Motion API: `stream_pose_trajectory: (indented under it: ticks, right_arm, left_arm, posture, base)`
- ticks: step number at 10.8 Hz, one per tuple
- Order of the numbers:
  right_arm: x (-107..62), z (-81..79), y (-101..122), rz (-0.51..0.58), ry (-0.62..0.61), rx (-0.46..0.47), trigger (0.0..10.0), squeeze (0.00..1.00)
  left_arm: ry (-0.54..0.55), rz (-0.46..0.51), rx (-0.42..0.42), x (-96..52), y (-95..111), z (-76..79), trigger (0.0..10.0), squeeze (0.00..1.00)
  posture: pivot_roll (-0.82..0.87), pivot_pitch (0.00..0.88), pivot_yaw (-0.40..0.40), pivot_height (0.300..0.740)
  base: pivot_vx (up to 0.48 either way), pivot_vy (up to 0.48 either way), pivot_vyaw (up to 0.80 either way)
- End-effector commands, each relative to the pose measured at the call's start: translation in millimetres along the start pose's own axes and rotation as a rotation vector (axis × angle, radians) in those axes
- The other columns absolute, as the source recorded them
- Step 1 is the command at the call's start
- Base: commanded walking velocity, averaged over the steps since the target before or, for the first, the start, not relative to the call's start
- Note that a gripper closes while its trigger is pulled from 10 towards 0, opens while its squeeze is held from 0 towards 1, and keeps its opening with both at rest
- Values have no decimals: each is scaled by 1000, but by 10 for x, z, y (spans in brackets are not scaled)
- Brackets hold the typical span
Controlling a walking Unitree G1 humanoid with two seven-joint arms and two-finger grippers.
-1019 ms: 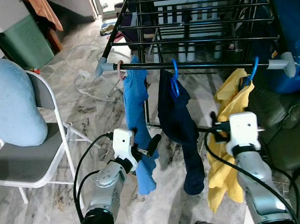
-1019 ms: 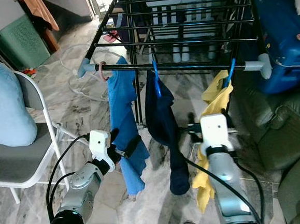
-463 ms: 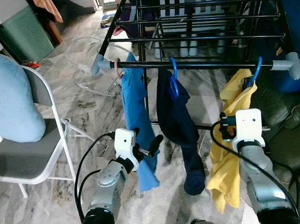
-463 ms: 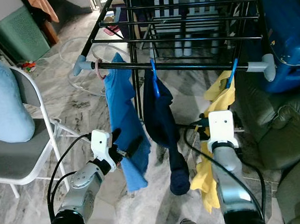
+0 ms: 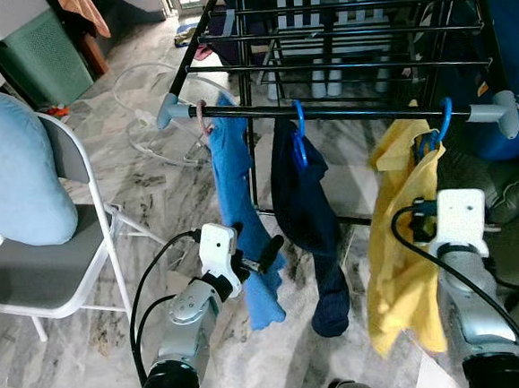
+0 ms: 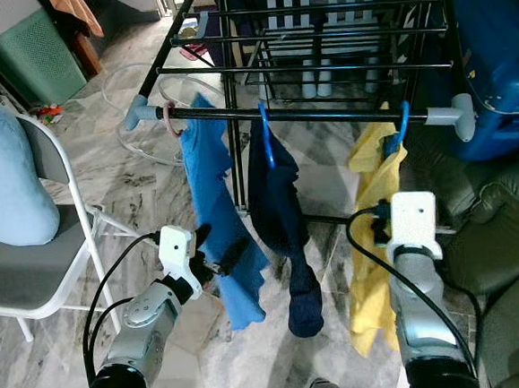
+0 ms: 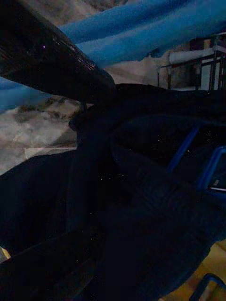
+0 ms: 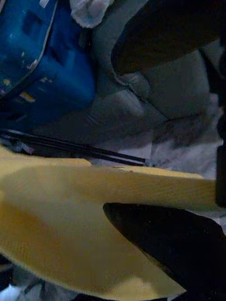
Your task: Hang hanger
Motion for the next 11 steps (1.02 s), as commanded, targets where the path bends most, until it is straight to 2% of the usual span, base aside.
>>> stream_pose_trajectory:
  ticks: [1, 3, 6, 7, 9, 11]
  right_arm:
    - [38, -56, 74, 13, 35, 20, 10000, 0]
    - [96, -69, 135, 30, 91, 2, 10000, 0]
    - [153, -12, -3, -26, 101, 5, 10000, 0]
    - [159, 87, -67, -47, 66, -9, 10000, 0]
    - [120, 373, -56, -12, -52, -37, 10000, 0]
    - [113, 332, -39, 2, 5, -29, 10000, 0]
  left_arm:
    - [13, -32, 6, -53, -73, -48, 10000, 0]
    - [15, -34, 5, -61, -88, -47, 10000, 0]
    - [16, -38, 8, -72, -95, -54, 10000, 0]
    - [13, -42, 11, -78, -103, -54, 10000, 0]
    - [15, -44, 11, -80, -101, -64, 10000, 0]
    - [9, -50, 12, -73, -112, -52, 10000, 0]
  posture:
    - [-196, 125, 121, 740]
    - [-191, 121, 117, 740]
    - [-187, 120, 118, 740]
    - [-187, 119, 121, 740]
    - [-188, 121, 123, 740]
    - [-198, 121, 130, 740]
  base:
    - [0, 0, 0]
    - [0, 0, 0]
    - [0, 0, 0]
    - [0, 0, 0]
    - [0, 0, 0]
    - [0, 0, 0]
Point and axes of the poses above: a point about 5 cm out from each wrist's last joint towards the gripper, its own x axis pointing out of the wrist towards the gripper, its own y axis along the axis of the wrist's last joint, z = x × y, the point moved 5 cm from there along x, pointing out of the wrist towards the gripper, and after that the axes turned 10 degrees about -x, right-handed, at the moved point
